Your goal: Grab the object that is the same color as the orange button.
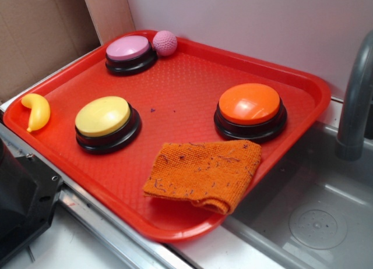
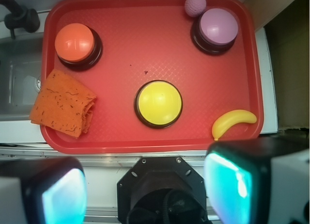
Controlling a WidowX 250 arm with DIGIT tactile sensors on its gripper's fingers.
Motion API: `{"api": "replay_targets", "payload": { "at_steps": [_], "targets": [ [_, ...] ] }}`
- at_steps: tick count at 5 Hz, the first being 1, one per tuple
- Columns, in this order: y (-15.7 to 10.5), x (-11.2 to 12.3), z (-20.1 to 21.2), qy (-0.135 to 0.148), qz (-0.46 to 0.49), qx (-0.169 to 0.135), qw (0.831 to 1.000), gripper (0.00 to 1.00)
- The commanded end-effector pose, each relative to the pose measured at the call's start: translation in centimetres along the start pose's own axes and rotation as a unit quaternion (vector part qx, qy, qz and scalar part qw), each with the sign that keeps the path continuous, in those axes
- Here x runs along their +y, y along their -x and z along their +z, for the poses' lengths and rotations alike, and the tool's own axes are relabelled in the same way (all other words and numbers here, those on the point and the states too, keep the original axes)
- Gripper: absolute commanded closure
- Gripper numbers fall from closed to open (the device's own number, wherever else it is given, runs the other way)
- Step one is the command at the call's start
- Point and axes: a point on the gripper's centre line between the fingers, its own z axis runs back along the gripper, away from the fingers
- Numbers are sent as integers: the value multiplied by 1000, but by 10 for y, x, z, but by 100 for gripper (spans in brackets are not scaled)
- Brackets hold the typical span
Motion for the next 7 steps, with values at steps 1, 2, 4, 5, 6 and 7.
{"api": "replay_targets", "payload": {
  "at_steps": [1,2,4,5,6,7],
  "targets": [
    [0,0,0,0,0,0,1000,0],
    [-13,-21,-19,6,-50,-11,999,0],
    [-38,-81,-76,25,-185,-10,982,0],
    [-43,-102,-108,28,-196,-11,980,0],
    [-44,-116,-148,13,-206,-1,978,0],
    [-42,-130,-181,64,-227,7,972,0]
  ]
}}
